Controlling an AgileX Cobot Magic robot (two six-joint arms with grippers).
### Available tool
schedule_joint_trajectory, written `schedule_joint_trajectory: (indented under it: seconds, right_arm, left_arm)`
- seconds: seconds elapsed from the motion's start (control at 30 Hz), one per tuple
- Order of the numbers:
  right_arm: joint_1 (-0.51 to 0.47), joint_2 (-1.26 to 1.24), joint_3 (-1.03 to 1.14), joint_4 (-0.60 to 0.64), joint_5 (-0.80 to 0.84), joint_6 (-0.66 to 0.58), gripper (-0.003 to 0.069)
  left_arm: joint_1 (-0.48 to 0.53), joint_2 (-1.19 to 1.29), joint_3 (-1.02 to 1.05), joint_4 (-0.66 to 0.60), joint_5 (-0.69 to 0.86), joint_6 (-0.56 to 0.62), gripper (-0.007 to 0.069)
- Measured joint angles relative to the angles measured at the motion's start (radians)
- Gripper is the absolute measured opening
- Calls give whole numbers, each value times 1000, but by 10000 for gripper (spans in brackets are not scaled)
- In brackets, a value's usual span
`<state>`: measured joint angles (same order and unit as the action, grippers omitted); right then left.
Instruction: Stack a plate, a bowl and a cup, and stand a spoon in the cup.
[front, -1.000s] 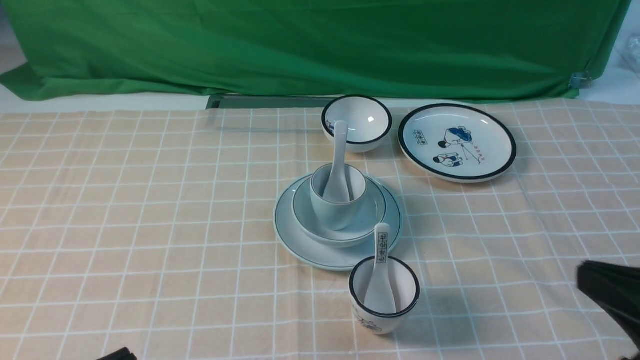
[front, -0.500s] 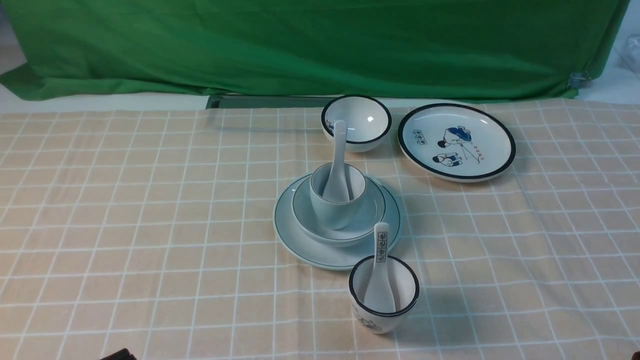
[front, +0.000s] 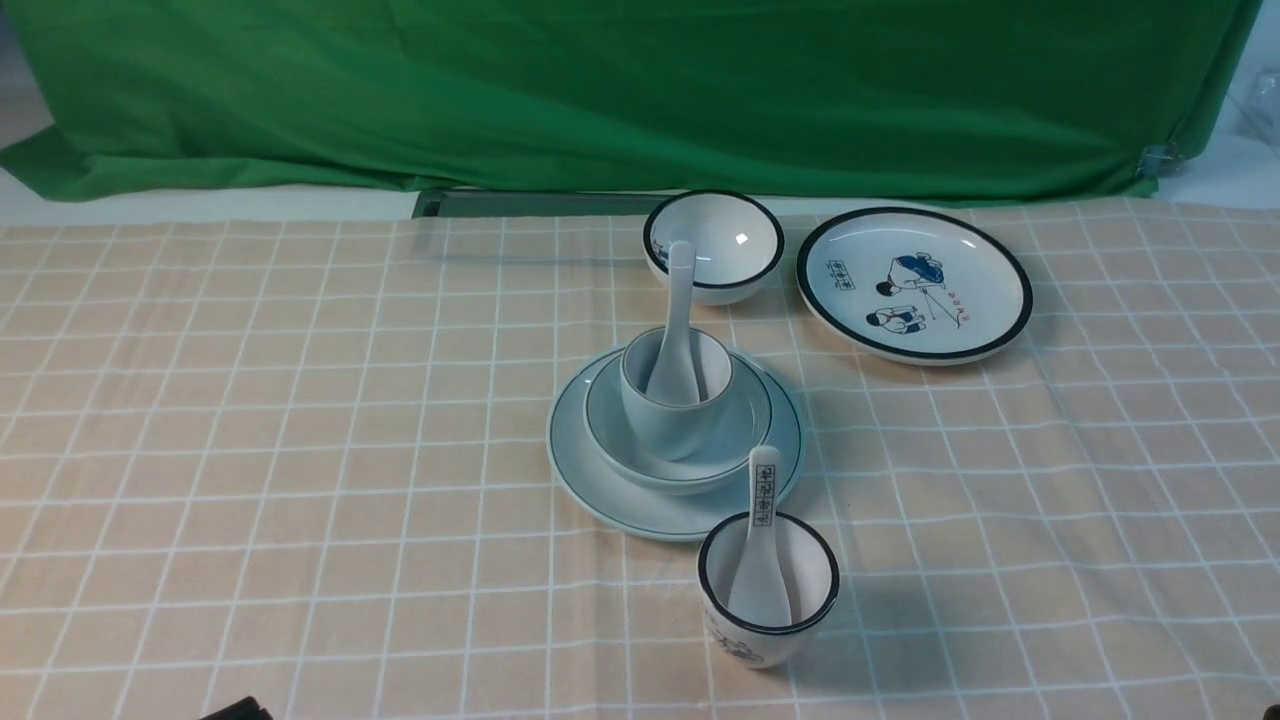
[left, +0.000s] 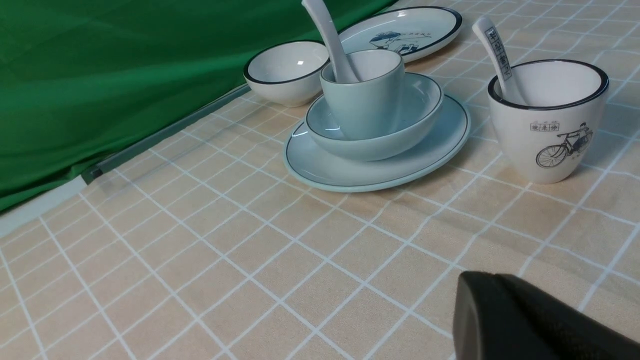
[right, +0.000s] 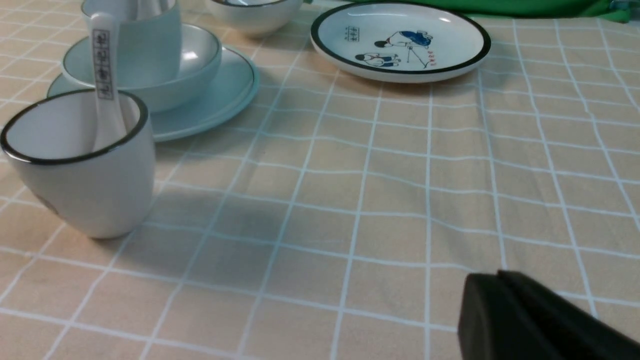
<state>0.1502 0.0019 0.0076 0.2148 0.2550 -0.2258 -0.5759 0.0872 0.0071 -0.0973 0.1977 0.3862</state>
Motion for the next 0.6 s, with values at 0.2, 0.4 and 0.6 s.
schedule_joint_trajectory:
  seconds: [0.2,0.4,0.6]
  right_arm:
    - [0,0,0,0,0,0,39]
    - [0,-1,0,0,0,1,53]
    - [0,-1,0,0,0,1,68]
  left_arm:
    - [0,0,0,0,0,0,4]
    - [43,-11,0,34,-104,-14,4]
    - [363,-44,0,25,-240,-253,4]
